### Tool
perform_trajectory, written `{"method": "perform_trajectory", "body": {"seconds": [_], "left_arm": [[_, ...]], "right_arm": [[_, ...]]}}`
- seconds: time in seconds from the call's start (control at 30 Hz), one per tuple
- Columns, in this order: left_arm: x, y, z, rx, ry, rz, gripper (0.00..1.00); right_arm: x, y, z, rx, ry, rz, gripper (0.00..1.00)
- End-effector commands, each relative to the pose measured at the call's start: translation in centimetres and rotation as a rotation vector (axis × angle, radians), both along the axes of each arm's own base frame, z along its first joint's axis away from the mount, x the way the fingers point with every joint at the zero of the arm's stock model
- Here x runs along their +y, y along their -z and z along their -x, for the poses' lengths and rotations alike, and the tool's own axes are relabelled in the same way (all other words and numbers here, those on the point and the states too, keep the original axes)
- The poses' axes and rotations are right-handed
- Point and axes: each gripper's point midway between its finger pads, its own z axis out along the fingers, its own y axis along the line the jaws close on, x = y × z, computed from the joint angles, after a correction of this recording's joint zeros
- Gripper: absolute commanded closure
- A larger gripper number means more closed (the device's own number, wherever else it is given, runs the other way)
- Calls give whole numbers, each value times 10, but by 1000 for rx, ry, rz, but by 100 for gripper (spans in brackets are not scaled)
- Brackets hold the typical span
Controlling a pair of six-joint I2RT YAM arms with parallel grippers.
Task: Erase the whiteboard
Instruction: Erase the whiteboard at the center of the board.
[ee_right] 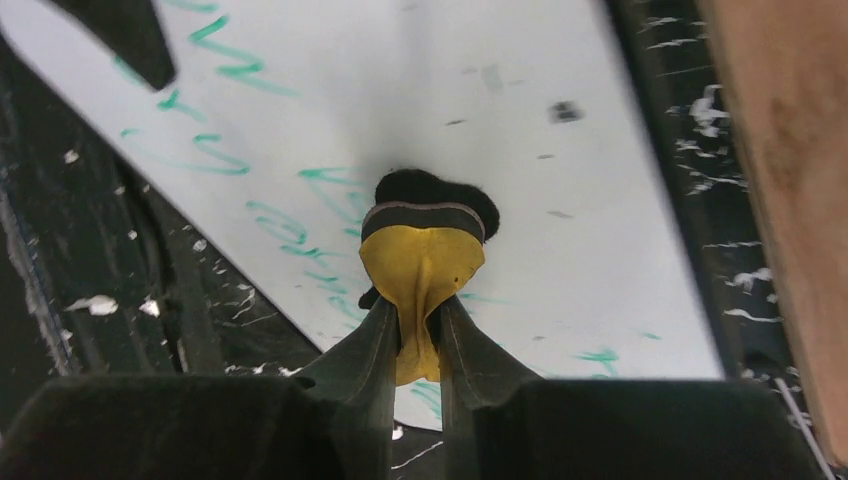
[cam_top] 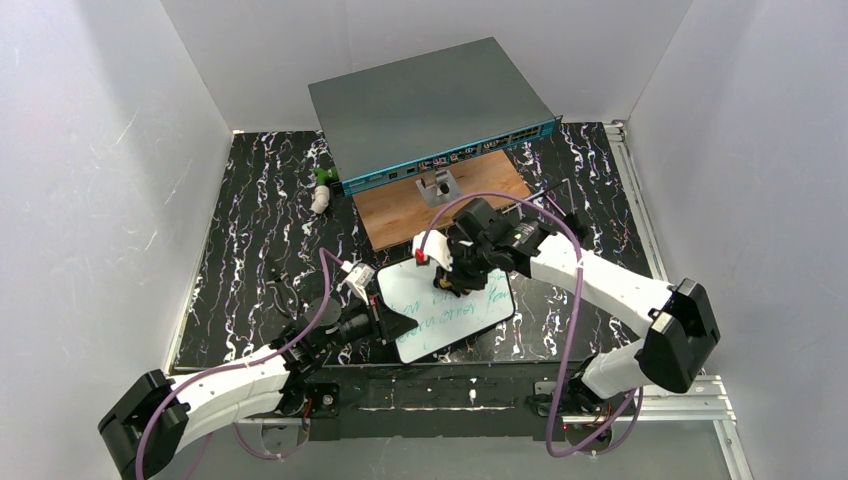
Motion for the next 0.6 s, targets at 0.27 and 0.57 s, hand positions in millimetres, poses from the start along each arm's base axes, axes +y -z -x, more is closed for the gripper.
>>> {"method": "perform_trajectory", "body": {"seconds": [0.27, 0.57], "left_arm": [[-6, -25, 0, -81, 26, 56, 100], [-5, -24, 0, -86, 20, 59, 100]], "right_arm": [[-23, -3, -54, -154, 183, 33, 99], [-9, 4, 12, 30, -76, -26, 99]]}}
